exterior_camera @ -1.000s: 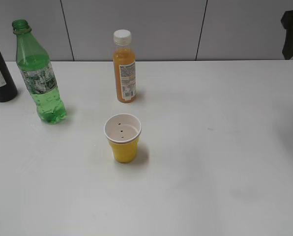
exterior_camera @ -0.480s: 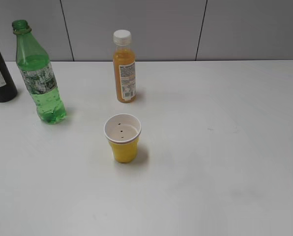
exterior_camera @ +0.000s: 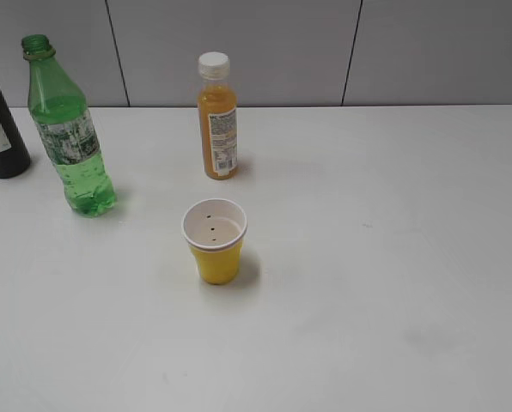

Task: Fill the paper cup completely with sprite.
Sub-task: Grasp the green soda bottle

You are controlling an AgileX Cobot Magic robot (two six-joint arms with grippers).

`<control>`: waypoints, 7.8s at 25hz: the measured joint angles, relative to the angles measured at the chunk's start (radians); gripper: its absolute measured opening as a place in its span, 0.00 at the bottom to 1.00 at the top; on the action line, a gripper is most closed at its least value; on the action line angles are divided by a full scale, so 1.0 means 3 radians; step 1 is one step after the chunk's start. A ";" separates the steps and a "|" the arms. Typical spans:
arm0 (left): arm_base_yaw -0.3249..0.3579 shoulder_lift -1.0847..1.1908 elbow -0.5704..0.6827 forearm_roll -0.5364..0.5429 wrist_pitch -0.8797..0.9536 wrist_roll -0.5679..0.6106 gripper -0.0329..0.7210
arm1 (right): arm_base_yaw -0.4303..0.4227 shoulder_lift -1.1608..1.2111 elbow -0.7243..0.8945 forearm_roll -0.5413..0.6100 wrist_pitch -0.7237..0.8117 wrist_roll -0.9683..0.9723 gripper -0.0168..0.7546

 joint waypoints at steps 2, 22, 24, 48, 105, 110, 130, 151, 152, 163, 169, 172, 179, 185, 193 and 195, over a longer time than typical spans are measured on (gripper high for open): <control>0.0000 0.0000 0.0000 0.0000 0.0000 0.0000 0.35 | 0.0000 -0.0219 0.0186 0.0004 -0.0100 0.0000 0.79; 0.0000 0.0000 0.0000 0.0000 0.0003 0.0000 0.35 | 0.0000 -0.2423 0.1250 0.0016 -0.0582 -0.0026 0.79; 0.0000 0.0000 0.0000 0.0000 0.0003 0.0000 0.35 | 0.0000 -0.2579 0.1250 0.0016 -0.0582 -0.0026 0.79; 0.0000 0.0000 0.0000 0.0000 0.0000 0.0000 0.35 | 0.0000 -0.3304 0.1261 0.0016 -0.0585 -0.0039 0.79; 0.0000 0.1624 0.0179 -0.0247 -0.3413 -0.0001 0.83 | 0.0000 -0.3304 0.1261 0.0016 -0.0585 -0.0045 0.79; 0.0000 0.1990 0.0385 -0.0273 -0.3863 -0.0004 0.83 | 0.0000 -0.3304 0.1261 0.0016 -0.0585 -0.0045 0.79; 0.0000 0.3017 0.0667 -0.0102 -0.4998 -0.0143 0.83 | 0.0000 -0.3304 0.1261 0.0016 -0.0585 -0.0049 0.79; 0.0000 0.4961 0.0663 0.0867 -0.6807 -0.0797 0.91 | 0.0000 -0.3304 0.1261 0.0016 -0.0585 -0.0049 0.79; 0.0000 0.5050 0.0663 0.0871 -0.6901 -0.0784 0.92 | 0.0000 -0.3304 0.1261 0.0016 -0.0585 -0.0049 0.79; 0.0000 0.5783 0.0399 0.0875 -0.7140 -0.0640 0.92 | 0.0000 -0.3304 0.1261 0.0016 -0.0585 -0.0049 0.79; 0.0000 0.5994 0.0223 0.0875 -0.7147 -0.0564 0.92 | 0.0000 -0.3304 0.1261 0.0016 -0.0585 -0.0049 0.79; 0.0000 0.6115 0.0111 0.0881 -0.7147 -0.0558 0.92 | 0.0000 -0.3304 0.1261 0.0016 -0.0585 -0.0049 0.79; 0.0000 0.6412 -0.0139 0.0963 -0.7150 -0.0556 0.92 | 0.0000 -0.3304 0.1261 0.0016 -0.0585 -0.0049 0.79; 0.0000 0.6670 -0.0379 0.0993 -0.7167 -0.0556 0.92 | 0.0000 -0.3304 0.1261 0.0016 -0.0585 -0.0049 0.79; 0.0000 0.6879 -0.0596 0.1055 -0.7261 -0.0556 0.92 | 0.0000 -0.3304 0.1261 0.0016 -0.0585 -0.0049 0.79; 0.0000 0.6935 -0.0656 0.1066 -0.7274 -0.0556 0.92 | 0.0000 -0.3304 0.1261 0.0016 -0.0585 -0.0049 0.79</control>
